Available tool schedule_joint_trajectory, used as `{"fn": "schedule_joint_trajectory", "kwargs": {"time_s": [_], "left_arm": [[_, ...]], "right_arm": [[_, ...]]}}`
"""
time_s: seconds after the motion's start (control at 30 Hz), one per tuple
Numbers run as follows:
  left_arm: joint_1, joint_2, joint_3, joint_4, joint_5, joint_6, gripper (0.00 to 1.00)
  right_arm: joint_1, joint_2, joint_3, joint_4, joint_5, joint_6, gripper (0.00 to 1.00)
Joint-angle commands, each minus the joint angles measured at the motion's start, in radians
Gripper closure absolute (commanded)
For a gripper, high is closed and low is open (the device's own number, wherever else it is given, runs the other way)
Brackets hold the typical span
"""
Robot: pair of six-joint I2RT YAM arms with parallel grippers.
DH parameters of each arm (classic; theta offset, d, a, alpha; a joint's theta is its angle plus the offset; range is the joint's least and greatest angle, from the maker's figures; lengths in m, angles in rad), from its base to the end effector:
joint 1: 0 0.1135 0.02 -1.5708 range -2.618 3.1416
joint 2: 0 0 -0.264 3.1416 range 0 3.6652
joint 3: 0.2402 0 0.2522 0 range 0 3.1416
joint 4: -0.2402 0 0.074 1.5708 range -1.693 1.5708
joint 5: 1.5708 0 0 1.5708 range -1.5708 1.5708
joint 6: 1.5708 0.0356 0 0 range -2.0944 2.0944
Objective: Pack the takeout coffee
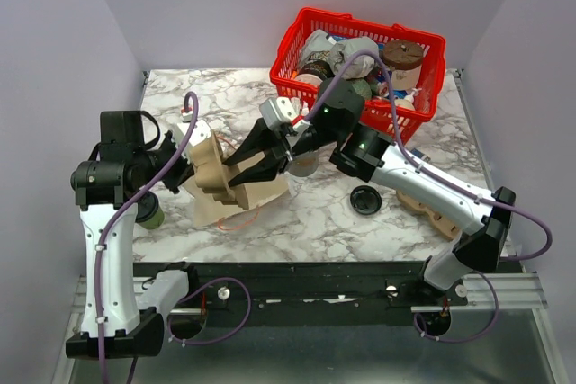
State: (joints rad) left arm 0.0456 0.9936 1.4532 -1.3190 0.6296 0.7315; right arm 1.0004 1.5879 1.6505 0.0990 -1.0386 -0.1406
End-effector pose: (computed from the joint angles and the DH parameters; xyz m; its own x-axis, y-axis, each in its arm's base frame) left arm 0.1368 -0.0147 0.4193 -0.3312 0.5254 -0.7838 0.7638 0.6370 0.1042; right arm 0.1665 0.3163 0.4675 0.2102 0.1960 -0.9578 -0.8654 -0.4185 -0.2756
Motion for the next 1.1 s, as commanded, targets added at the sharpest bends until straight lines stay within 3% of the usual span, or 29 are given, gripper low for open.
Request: {"fn": "schedule_joint_trajectory", "kwargs": {"time_s": [0.0, 0.23, 0.43, 0.8, 1.07], "left_arm": [[-0.004, -0.032, 0.006, -0.045, 0.025, -0.014, 1.0], [-0.003, -0.032, 0.009, -0.06, 0.025, -0.027, 1.0], [-0.003, -0.027, 0.015, -0.066, 0.022, -0.04, 1.0], [-0.003, -0.088, -0.01, -0.086, 0.056, -0.027, 1.0], [-0.004, -0.118, -0.043, -0.088, 0.099, -0.038, 1.0]], "right_arm": [[0.009, 0.03, -0.04, 0.08, -0.031, -0.077, 0.99], [0.01, 0.027, -0.13, 0.039, -0.037, -0.215, 0.99], [0.01, 0.024, -0.153, -0.093, -0.003, -0.356, 0.99], [0.075, 0.015, -0.083, -0.484, 0.316, -0.721, 0.99], [0.142, 0.096, 0.107, -0.729, 0.543, -0.7, 0.99]]}}
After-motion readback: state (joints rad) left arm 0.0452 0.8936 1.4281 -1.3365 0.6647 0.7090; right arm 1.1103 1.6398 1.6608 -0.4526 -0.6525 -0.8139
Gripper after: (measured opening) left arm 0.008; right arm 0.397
